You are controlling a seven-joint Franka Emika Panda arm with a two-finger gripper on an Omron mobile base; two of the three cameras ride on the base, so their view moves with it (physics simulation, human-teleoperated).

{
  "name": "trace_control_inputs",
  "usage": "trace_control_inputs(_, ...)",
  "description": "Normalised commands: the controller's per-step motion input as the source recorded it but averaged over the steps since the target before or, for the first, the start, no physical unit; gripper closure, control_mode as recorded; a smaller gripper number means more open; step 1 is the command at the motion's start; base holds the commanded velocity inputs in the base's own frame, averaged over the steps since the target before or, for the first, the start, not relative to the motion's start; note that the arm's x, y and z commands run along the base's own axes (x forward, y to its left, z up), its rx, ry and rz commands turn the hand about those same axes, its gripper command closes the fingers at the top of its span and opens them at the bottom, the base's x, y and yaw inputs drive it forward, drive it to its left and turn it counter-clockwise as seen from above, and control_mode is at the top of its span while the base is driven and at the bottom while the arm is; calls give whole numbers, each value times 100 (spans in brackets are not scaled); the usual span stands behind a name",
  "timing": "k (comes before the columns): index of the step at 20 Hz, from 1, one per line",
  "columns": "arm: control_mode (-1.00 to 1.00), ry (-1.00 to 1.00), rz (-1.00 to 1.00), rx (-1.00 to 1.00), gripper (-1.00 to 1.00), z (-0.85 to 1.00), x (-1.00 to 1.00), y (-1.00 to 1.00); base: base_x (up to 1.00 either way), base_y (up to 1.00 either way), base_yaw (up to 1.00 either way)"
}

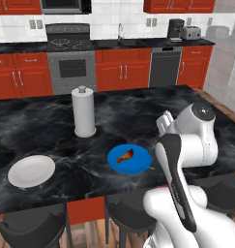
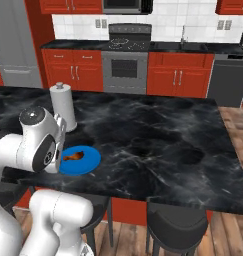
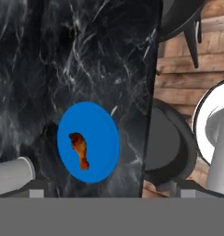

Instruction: Take the chicken drumsticks from the pan and place one on each plate on the dining counter.

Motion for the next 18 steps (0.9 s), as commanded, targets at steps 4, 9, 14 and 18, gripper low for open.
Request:
trace_control_inputs(4,-100,0,0,0,-100,-1,-11,0,0,0,0)
trace_control_inputs(9,-100,0,0,0,-100,-4,0,0,0,0,0)
trace_control_inputs(14,100,0,1,0,-100,-1,-4,0,-19,0,4)
trace_control_inputs(18,100,0,0,0,-100,0,0,0,-87,0,21)
